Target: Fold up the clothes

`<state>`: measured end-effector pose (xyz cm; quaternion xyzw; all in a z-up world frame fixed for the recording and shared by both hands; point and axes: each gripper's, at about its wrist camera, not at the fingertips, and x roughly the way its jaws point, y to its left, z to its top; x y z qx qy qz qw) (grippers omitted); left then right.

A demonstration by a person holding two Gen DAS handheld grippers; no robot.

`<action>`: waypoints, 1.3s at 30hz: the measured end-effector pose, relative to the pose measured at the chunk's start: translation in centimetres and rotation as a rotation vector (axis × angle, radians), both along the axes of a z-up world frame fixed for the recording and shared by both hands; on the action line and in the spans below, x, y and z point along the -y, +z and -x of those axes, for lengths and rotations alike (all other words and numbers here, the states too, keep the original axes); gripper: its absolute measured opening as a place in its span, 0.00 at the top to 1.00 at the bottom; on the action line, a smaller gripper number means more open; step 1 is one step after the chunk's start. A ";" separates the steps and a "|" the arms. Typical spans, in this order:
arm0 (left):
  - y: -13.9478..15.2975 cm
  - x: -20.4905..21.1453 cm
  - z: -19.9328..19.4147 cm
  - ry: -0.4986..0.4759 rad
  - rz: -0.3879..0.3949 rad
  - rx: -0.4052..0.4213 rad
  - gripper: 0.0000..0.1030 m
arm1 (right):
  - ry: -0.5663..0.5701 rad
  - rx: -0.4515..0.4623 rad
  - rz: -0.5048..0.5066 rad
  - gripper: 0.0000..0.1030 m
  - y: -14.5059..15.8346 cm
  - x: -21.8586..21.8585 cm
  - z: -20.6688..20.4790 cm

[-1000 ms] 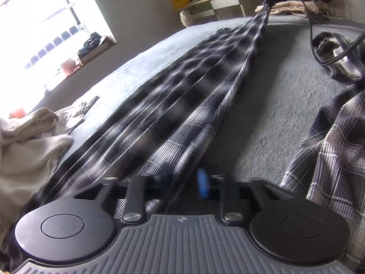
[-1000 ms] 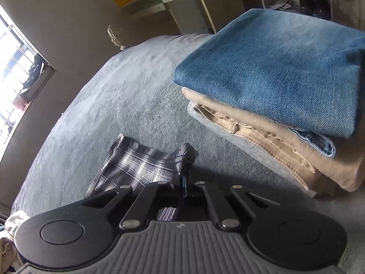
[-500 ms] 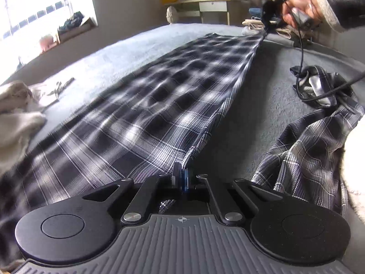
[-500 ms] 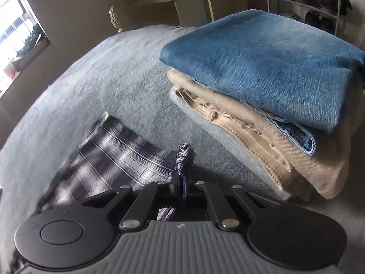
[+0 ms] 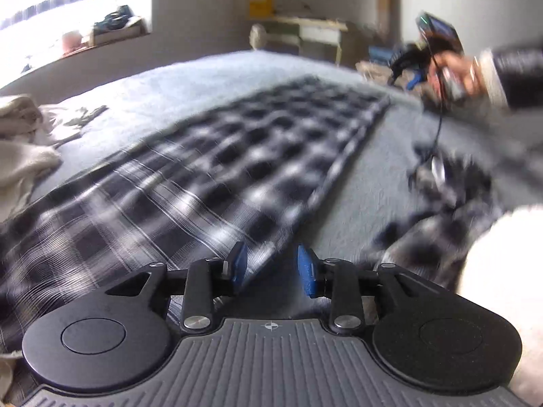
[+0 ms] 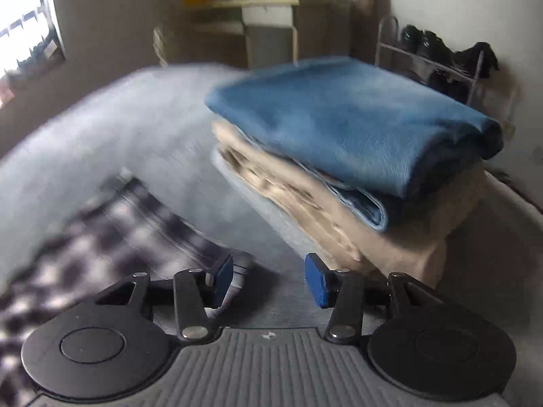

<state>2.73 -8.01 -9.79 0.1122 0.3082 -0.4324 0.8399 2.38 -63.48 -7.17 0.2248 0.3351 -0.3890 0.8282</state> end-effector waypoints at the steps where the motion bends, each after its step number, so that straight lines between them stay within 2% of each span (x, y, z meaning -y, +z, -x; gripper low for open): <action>1: 0.3 -0.6 -0.5 0.029 0.027 -0.019 0.68 | 0.030 0.050 -0.006 0.54 0.9 -0.7 0.0; 3: 0.7 -1.6 -1.6 0.108 0.066 -0.052 0.68 | 0.120 0.121 -0.036 0.54 2.1 -2.6 -1.4; 6: 0.0 -2.6 -3.4 0.232 0.055 -0.087 0.68 | 0.318 0.158 -0.122 0.54 2.5 -6.9 -6.1; 8: -0.8 -3.0 -4.1 0.282 0.015 -0.101 0.68 | 0.468 0.118 -0.188 0.54 1.8 -10.6 -10.3; 10: -1.7 -3.4 -4.3 0.312 -0.008 -0.109 0.68 | 0.605 0.031 -0.192 0.54 0.4 -14.5 -14.4; 12: -2.4 -4.0 -4.4 0.335 -0.022 -0.124 0.68 | 0.669 -0.070 -0.168 0.55 -1.4 -17.2 -17.7; 15: -3.0 -4.9 -4.3 0.345 -0.012 -0.133 0.67 | 0.621 -0.178 -0.116 0.56 -4.6 -17.1 -21.9; 19: -2.9 -5.8 -4.1 0.332 -0.009 -0.146 0.67 | 0.430 -0.098 -0.091 0.57 -5.6 -12.6 -23.7; 22: -2.9 -6.0 -4.2 0.319 -0.012 -0.151 0.66 | 0.240 -0.097 -0.035 0.57 -5.2 -8.9 -23.4; 26: -3.1 -6.2 -4.2 0.325 0.005 -0.157 0.64 | -0.009 -0.082 0.005 0.56 -4.1 -4.0 -18.8; 29: -3.1 -6.1 -4.0 0.327 0.011 -0.151 0.62 | -0.134 0.039 -0.068 0.55 -2.9 -1.0 -12.5; 32: -3.0 -6.0 -4.0 0.331 0.007 -0.146 0.62 | -0.053 0.157 -0.233 0.54 -2.3 0.3 -7.4; 34: -2.9 -5.9 -4.0 0.339 0.003 -0.144 0.62 | 0.033 0.168 -0.342 0.54 -2.6 0.0 -5.6; 36: -2.8 -5.7 -4.0 0.353 -0.006 -0.140 0.62 | 0.101 0.083 -0.369 0.54 -3.2 -0.5 -5.1; 37: -2.8 -5.6 -3.9 0.362 -0.012 -0.137 0.62 | 0.111 0.025 -0.347 0.55 -3.7 -0.6 -5.2; 38: -2.7 -5.4 -3.8 0.371 -0.017 -0.135 0.62 | 0.100 -0.022 -0.309 0.55 -4.3 -0.5 -5.1; 39: -2.7 -5.3 -3.8 0.380 -0.023 -0.132 0.62 | 0.043 -0.061 -0.254 0.57 -4.6 0.2 -4.7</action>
